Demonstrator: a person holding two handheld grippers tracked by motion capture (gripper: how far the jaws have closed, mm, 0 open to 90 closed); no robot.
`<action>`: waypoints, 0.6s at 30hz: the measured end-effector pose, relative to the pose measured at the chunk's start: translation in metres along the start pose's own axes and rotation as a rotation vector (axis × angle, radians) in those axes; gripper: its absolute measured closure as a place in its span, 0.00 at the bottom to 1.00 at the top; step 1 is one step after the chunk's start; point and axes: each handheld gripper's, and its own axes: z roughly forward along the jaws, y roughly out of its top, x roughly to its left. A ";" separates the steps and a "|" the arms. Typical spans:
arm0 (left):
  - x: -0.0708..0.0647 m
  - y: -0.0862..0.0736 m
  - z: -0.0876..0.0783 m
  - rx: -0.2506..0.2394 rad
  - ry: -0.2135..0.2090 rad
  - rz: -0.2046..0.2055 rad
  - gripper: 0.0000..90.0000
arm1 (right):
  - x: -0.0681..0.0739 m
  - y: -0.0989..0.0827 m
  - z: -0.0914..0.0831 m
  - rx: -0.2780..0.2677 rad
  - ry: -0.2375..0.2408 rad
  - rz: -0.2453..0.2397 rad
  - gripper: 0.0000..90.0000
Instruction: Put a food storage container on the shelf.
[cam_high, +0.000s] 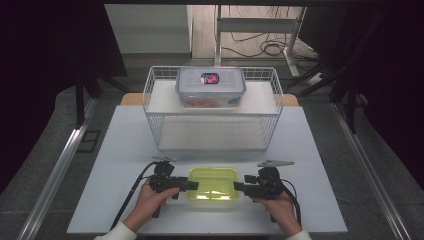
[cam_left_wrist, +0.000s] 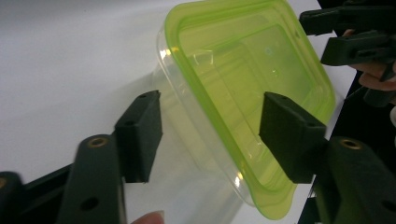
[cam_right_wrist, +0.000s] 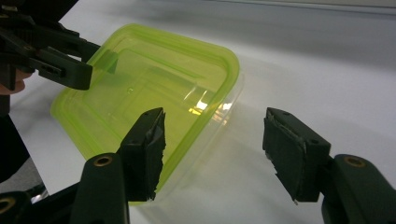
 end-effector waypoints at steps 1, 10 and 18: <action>0.000 0.000 0.000 -0.002 -0.002 -0.001 0.47 | -0.001 0.000 0.002 0.004 0.009 0.011 0.44; 0.001 0.000 0.001 0.009 -0.035 -0.009 0.54 | -0.001 0.000 0.015 0.023 0.052 0.043 0.50; -0.003 -0.002 -0.005 -0.006 -0.017 0.005 0.67 | -0.002 -0.001 0.015 0.022 0.110 0.100 0.62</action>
